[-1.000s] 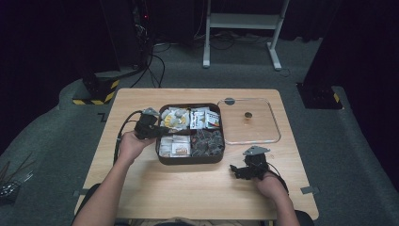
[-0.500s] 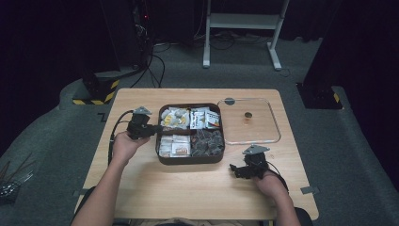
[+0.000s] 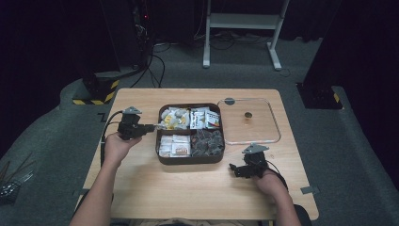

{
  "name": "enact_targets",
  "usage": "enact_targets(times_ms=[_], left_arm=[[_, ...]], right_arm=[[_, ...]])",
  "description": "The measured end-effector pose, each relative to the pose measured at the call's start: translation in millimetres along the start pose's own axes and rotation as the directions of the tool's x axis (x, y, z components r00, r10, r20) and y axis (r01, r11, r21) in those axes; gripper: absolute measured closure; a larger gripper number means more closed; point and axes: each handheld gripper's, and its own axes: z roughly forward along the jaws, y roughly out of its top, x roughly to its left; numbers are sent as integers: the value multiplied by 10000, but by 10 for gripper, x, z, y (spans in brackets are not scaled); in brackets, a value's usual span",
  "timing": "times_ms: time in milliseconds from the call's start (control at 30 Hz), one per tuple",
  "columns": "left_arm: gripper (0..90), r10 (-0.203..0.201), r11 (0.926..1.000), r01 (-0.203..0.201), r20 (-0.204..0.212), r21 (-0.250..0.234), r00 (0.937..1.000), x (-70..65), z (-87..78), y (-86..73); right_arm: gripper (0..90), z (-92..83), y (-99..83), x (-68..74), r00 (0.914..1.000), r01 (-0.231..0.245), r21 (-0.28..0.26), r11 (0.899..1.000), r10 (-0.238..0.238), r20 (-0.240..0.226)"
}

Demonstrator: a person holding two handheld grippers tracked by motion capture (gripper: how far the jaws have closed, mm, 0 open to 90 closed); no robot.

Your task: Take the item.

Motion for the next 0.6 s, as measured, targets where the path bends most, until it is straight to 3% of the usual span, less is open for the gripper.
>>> enact_targets(times_ms=[67,600], left_arm=[[866,-47,10000,47,-265,7,9996,28,-39,-22],[866,-579,9982,589,-632,134,9963,225,-135,-136]], right_arm=[[77,4,3,-2,10000,12,-7,10000,-12,0],[77,24,23,-9,10000,5,-16,10000,-5,13]])
